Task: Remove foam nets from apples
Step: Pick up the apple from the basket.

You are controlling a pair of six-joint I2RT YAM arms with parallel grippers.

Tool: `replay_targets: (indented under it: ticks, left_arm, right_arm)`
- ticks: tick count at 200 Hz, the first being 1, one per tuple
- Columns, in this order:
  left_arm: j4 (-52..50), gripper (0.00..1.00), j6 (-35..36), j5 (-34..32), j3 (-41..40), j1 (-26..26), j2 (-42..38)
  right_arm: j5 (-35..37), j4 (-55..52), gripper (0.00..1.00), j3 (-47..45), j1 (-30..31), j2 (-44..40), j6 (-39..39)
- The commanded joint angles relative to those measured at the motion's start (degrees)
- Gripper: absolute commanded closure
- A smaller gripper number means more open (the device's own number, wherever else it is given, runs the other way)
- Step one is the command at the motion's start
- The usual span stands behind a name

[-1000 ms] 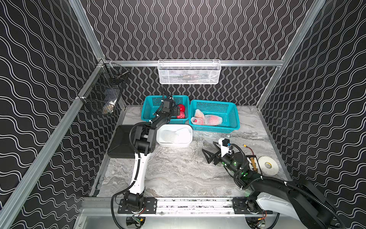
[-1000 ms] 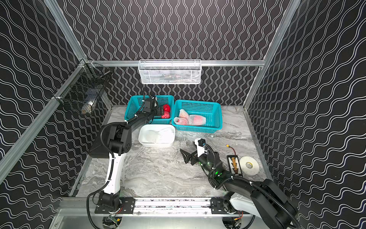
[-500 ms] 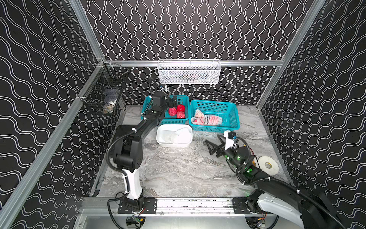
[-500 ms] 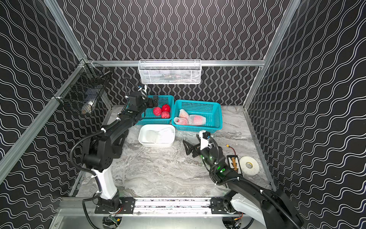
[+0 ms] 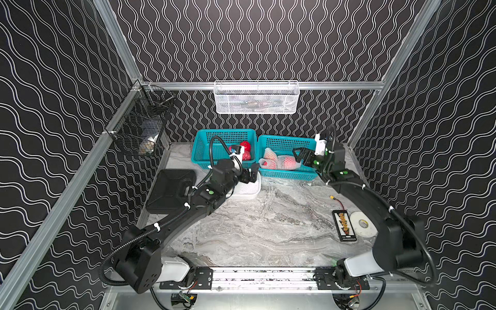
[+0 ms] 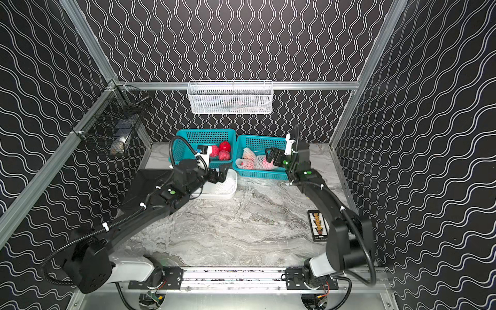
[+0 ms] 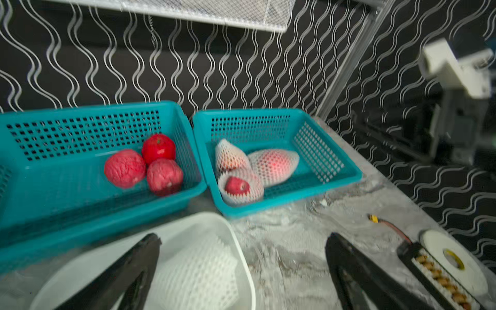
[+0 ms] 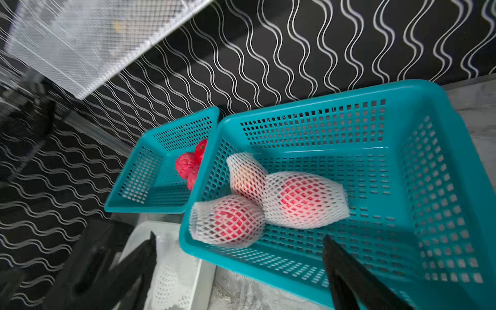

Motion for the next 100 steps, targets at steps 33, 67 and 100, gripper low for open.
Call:
replay_targets:
  ticks: [33,67,100]
  left_arm:
    - [-8.1,0.0,-0.7,4.2,-3.5,-8.4,-3.8]
    - [-12.3,0.0,0.7,6.3,-5.4,-12.8,-5.2]
    - [-10.8,0.0,0.3,8.2,-9.6,-14.5,-6.9]
  right_arm:
    - [-6.3,-28.5,0.02,21.6,-3.0,17.3,-31.9]
    - [-12.2,-30.0,0.0,26.4,-4.7,22.9,-42.3]
    - [-10.9,-34.5,0.0,33.7,-5.2,30.3,-50.1]
